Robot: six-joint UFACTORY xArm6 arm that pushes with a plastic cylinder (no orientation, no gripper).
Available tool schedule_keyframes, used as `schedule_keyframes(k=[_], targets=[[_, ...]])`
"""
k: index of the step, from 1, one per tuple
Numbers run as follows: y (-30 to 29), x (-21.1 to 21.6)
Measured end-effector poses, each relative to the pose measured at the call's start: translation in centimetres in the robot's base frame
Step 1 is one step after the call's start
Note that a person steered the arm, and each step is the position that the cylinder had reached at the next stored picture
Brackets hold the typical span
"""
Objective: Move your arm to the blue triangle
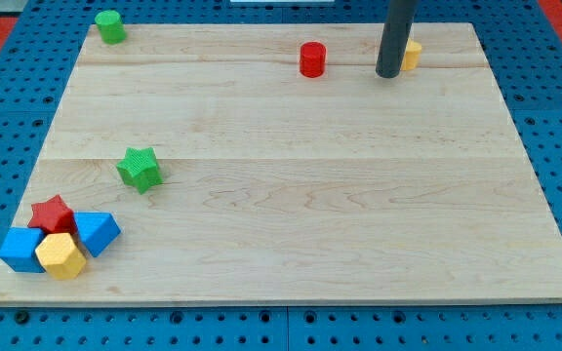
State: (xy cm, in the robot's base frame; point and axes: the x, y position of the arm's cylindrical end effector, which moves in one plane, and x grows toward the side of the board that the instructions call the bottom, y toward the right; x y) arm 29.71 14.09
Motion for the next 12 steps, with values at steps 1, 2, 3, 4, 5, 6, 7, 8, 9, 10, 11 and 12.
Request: schedule_keyframes(k=[1, 2, 3, 4, 5, 6, 7, 8, 9, 10, 11, 12], targets=[[0.0, 3.0], [0.0, 7.7], [0.0, 12.5], [0.0, 16.9], [-0.3, 21.4], [-2.0, 25.8], [-6.3, 28.0], [-11.5, 28.0], [-15.2, 26.9], [-17.7, 27.4], [-19.6, 28.0], [-20.1, 28.0]])
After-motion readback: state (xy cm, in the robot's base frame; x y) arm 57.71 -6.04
